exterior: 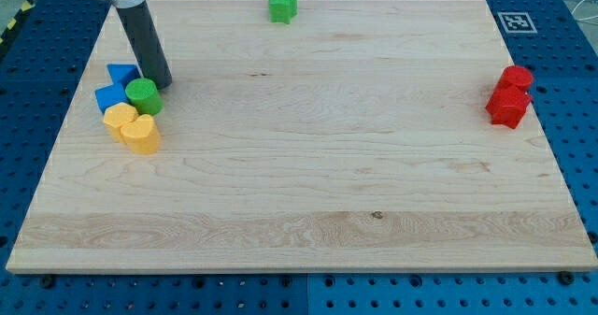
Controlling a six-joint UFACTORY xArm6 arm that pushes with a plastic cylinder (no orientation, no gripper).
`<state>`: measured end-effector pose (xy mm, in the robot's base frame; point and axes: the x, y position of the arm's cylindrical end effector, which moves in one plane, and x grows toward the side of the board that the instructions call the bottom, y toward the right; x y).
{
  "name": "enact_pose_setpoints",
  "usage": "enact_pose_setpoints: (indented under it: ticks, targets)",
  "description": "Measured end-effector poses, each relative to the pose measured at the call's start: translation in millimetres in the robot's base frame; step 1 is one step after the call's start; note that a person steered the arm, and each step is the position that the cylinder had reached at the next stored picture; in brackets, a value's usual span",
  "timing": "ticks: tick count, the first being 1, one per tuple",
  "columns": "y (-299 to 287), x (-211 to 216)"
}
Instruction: Slide your arm towards red circle
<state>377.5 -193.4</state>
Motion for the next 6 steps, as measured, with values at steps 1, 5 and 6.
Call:
enact_pose_setpoints:
  ticks: [1, 5, 6]
  targets:
    - [-0.3, -1.0]
    - [-0.3, -23.9]
    - [-0.3, -28.4]
